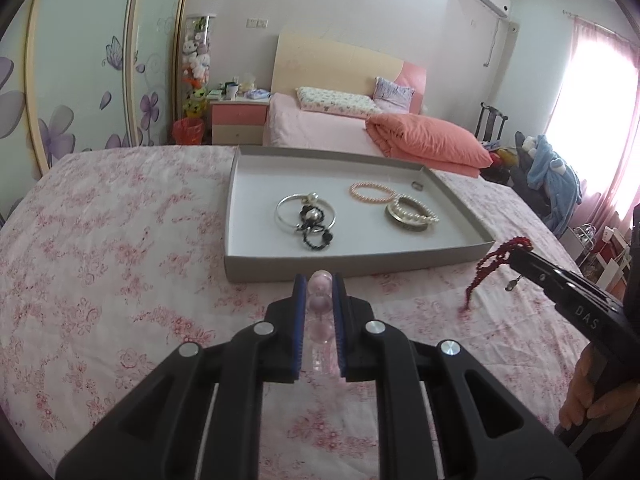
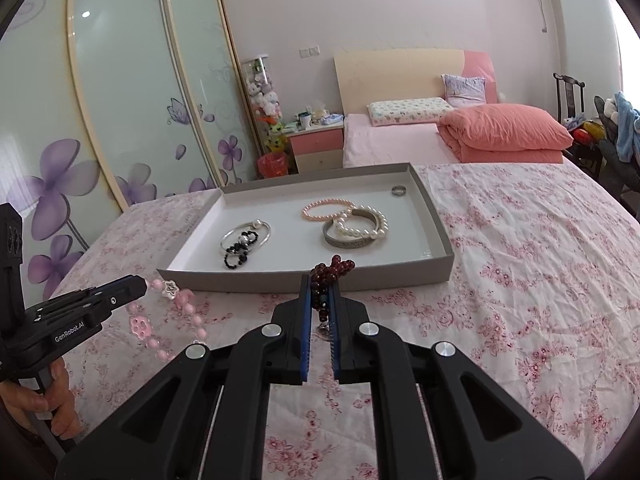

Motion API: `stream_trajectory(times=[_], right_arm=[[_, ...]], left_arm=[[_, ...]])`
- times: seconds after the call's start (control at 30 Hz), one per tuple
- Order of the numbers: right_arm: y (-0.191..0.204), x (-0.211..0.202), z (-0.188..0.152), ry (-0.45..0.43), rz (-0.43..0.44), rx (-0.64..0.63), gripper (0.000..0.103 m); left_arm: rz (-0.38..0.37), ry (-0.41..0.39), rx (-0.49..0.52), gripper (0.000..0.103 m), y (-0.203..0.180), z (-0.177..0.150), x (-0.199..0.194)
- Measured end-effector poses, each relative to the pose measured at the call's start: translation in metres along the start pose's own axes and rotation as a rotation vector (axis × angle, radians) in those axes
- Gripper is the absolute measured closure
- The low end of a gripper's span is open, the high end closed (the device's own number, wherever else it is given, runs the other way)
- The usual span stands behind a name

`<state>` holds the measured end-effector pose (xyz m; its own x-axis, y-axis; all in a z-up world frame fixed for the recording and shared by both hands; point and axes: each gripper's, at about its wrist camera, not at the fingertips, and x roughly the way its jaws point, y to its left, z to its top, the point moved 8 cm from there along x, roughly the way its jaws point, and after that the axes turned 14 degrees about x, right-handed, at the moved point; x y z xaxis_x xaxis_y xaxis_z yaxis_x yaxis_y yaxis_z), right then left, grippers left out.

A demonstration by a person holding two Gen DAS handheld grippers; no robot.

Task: Organize jewelry
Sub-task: 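Lift the pink bracelet toward the tray with the left tool while the right tool carries the red beads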

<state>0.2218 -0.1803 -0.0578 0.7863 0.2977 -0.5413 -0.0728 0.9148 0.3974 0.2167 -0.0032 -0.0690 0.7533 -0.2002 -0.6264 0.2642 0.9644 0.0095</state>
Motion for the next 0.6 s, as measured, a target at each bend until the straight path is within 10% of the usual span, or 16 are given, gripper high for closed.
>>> stream_trajectory(times=[0.6], right_arm=[[0.019,-0.020,0.010,-0.094,0.026,-0.035,0.094]], left_arm=[[0.056,-0.099,0.037,0.089,-0.011,0.023,-0.028]])
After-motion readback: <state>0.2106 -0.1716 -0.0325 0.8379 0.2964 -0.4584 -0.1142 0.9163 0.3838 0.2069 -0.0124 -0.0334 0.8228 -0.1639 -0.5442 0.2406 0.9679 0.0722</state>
